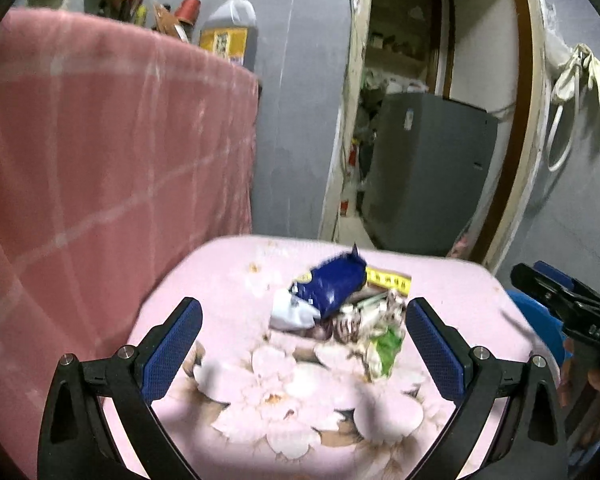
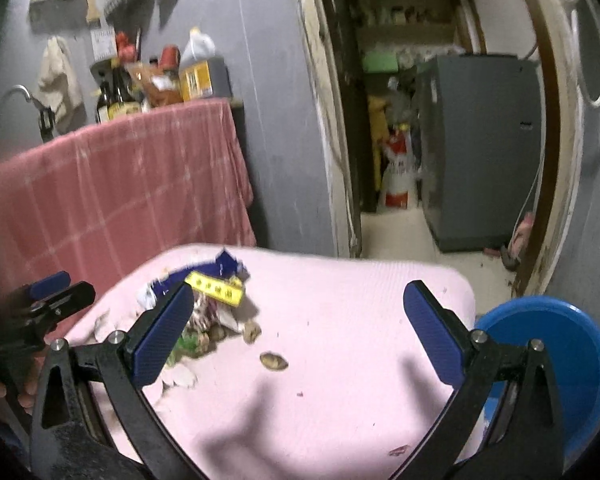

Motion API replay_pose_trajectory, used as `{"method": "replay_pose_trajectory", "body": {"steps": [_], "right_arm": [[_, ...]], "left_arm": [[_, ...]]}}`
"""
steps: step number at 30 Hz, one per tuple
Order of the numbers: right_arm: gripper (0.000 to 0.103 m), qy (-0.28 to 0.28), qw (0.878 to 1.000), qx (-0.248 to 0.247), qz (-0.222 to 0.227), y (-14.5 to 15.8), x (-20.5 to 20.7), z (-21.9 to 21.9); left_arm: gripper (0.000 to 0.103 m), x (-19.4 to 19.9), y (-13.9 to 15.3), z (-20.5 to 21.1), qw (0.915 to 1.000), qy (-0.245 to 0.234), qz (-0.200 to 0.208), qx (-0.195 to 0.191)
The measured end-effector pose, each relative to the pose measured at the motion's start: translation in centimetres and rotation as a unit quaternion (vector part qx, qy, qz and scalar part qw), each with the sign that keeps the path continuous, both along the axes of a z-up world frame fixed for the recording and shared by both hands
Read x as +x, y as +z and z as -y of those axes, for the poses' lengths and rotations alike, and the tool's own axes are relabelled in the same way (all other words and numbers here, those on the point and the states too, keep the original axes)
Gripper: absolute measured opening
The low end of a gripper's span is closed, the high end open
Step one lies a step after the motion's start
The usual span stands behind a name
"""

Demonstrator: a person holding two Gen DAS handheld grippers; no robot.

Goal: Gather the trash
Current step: 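Move both tools back over the trash pile on the table, then grasp the green wrapper with the left tool while the right tool grasps the brown lump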

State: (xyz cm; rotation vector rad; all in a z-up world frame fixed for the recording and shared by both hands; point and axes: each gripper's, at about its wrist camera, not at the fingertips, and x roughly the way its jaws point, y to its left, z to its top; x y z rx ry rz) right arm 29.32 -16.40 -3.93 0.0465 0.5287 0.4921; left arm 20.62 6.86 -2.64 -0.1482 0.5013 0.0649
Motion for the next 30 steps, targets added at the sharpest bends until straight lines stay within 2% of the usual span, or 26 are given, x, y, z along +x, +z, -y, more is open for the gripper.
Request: {"method": "replay_pose_trajectory", "body": {"steps": [1,5,8,12,20,30], "right_arm": [[0.1,0.002,1.0,-0.002,-0.01,-0.3,0.2,0.0],[0.082,0.007,0.999,-0.021,-0.049,-1.4,1.0,-0.4],[0.075,0.018,0.996,-0.036,-0.074,-2.3,1.5,-0.9],[0.064,0.033,0.993,-0.056,-0.096,-3.3,1.8,-1.6],[0.04,0.063,0.985,-0.098,-0.124,-4.7,2.2,-3.5],[0.039,0.085,0.978,-0.113,-0.154,-5.5,2.8,-4.4]], "left_arm": [[0.1,0.1,-0.4,0.0,0.9999,-0.004,-0.009,-0.002],[0.099,0.6,-1.4,0.0,0.999,-0.02,-0.034,-0.021],[0.097,1.2,-1.9,0.4,0.9974,-0.039,-0.056,-0.025],[0.081,2.1,-2.4,0.8,0.9944,-0.059,-0.082,-0.034],[0.057,3.8,-3.3,1.7,0.9844,-0.099,-0.129,-0.066],[0.035,5.4,-3.8,2.2,0.9752,-0.127,-0.156,-0.092]]}}
